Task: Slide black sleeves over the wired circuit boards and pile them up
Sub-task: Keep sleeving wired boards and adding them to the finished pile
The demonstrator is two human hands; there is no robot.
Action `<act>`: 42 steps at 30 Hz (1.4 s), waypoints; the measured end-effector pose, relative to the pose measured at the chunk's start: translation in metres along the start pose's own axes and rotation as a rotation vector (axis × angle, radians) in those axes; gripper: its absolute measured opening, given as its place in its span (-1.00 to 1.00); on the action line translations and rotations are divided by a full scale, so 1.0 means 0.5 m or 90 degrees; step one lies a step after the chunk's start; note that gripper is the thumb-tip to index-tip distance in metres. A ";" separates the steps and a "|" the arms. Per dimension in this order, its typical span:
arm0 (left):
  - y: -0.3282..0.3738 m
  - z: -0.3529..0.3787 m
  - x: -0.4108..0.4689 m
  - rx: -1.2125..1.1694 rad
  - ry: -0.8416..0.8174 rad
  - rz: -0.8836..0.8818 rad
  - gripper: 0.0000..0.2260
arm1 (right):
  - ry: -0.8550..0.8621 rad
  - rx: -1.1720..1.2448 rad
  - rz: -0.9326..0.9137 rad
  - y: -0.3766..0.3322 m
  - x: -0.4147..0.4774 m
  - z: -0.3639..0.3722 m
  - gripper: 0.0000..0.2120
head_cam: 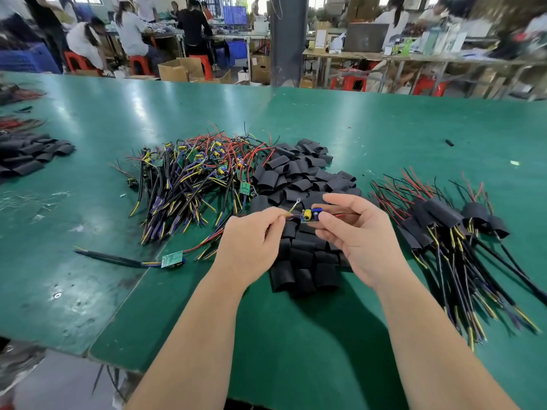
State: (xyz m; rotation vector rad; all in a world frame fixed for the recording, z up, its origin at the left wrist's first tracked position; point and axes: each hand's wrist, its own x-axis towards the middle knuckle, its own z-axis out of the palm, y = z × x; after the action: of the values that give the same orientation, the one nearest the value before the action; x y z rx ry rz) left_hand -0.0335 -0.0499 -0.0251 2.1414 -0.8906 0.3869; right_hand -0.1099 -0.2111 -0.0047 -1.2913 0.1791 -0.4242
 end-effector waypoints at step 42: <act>0.024 -0.015 0.006 -0.003 0.227 -0.082 -0.74 | 0.092 -0.344 -0.040 -0.013 0.023 -0.038 -0.73</act>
State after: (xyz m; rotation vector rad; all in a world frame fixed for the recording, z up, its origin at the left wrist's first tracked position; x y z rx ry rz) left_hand -0.0397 -0.0510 -0.0123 2.0259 -0.5483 0.6736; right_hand -0.1074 -0.2339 -0.0024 -1.7996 0.3953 -0.5461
